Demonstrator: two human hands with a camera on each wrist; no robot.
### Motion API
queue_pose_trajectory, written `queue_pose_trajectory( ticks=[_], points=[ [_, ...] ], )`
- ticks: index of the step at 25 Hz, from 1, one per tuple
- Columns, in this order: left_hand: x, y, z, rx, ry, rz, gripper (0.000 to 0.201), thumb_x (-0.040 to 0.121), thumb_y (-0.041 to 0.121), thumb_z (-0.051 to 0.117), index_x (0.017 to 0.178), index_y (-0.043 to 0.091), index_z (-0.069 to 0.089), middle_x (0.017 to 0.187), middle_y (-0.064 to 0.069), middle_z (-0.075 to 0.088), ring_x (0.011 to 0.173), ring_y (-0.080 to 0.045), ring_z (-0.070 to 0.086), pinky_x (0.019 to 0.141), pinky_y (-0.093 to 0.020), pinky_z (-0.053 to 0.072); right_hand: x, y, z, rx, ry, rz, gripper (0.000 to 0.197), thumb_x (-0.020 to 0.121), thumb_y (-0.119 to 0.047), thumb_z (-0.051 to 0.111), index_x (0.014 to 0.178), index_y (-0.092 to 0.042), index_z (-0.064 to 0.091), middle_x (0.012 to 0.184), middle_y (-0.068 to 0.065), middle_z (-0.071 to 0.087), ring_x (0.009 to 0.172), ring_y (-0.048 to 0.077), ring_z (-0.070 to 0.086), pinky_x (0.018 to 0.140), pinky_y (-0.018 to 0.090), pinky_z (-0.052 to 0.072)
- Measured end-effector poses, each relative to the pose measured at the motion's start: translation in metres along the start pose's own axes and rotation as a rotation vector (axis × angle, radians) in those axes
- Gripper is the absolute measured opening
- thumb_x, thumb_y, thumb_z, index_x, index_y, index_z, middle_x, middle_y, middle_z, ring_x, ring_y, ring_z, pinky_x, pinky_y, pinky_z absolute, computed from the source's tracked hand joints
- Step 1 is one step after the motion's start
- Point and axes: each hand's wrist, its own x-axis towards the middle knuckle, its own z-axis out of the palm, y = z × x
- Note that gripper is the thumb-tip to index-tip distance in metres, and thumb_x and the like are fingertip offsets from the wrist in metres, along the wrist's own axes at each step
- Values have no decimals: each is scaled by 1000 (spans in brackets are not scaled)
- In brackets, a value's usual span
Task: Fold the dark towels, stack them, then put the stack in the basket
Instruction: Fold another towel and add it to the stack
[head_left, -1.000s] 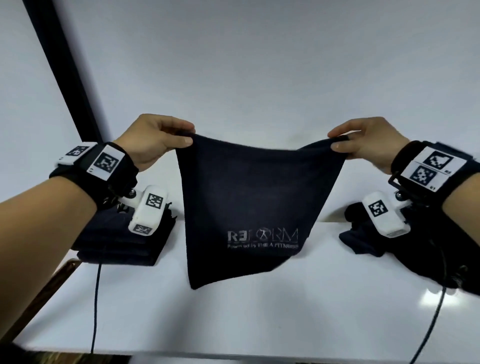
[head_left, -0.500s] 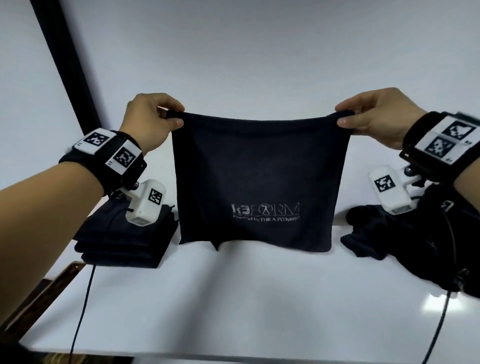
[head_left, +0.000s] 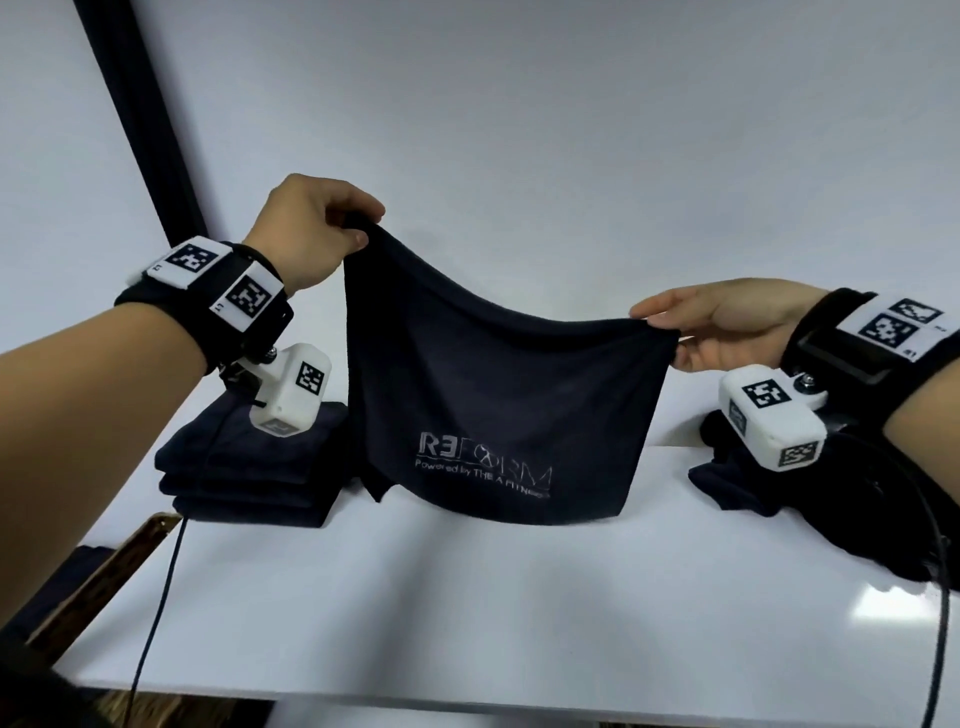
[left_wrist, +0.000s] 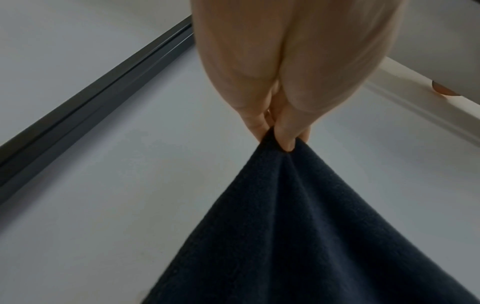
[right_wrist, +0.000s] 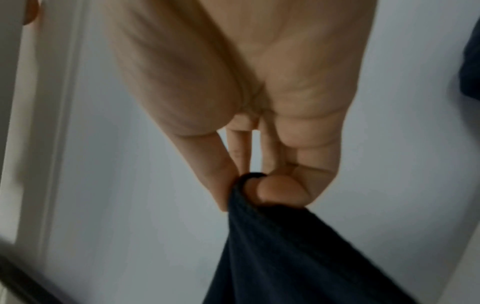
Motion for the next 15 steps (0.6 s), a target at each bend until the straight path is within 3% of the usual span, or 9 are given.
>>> queue_pose_trajectory(
  ticks=[3, 6, 8, 10, 15],
  points=[
    [-1, 0, 0, 32, -10, 7, 32, 86, 0, 63, 110, 20, 71, 101, 2, 70, 90, -10, 63, 72, -14, 42, 2, 1, 7, -69, 80, -159, 18, 89, 6, 56, 94, -8, 66, 92, 9, 67, 89, 21, 61, 78, 23, 55],
    [-1, -2, -3, 204, 7, 46, 29, 86, 6, 65, 112, 19, 70, 108, -2, 68, 99, -17, 63, 84, -19, 43, 3, -3, 4, -351, 323, -453, 15, 81, 4, 69, 91, -8, 71, 94, 13, 71, 88, 22, 67, 78, 23, 58],
    [-1, -5, -5, 306, 10, 102, 26, 87, 8, 66, 112, 15, 70, 115, -4, 67, 106, -21, 60, 92, -21, 40, 2, -10, -6, -592, 489, -591, 19, 79, -5, 75, 94, -16, 74, 94, 3, 73, 85, 10, 68, 79, 18, 54],
    [-4, -6, -7, 316, 24, 85, 22, 87, 10, 66, 108, 14, 72, 113, -4, 68, 105, -21, 61, 92, -23, 41, -4, -18, -12, -718, 569, -648, 22, 79, -12, 76, 99, -20, 74, 93, -5, 73, 80, -5, 66, 78, 9, 49],
    [-7, 1, 0, 292, 44, 69, 20, 88, 9, 64, 105, 15, 73, 104, -6, 70, 91, -18, 60, 83, -20, 40, -9, -31, -13, -1066, 648, -696, 25, 83, -17, 73, 108, -17, 70, 91, -2, 67, 88, 15, 59, 90, 18, 36]
  ],
)
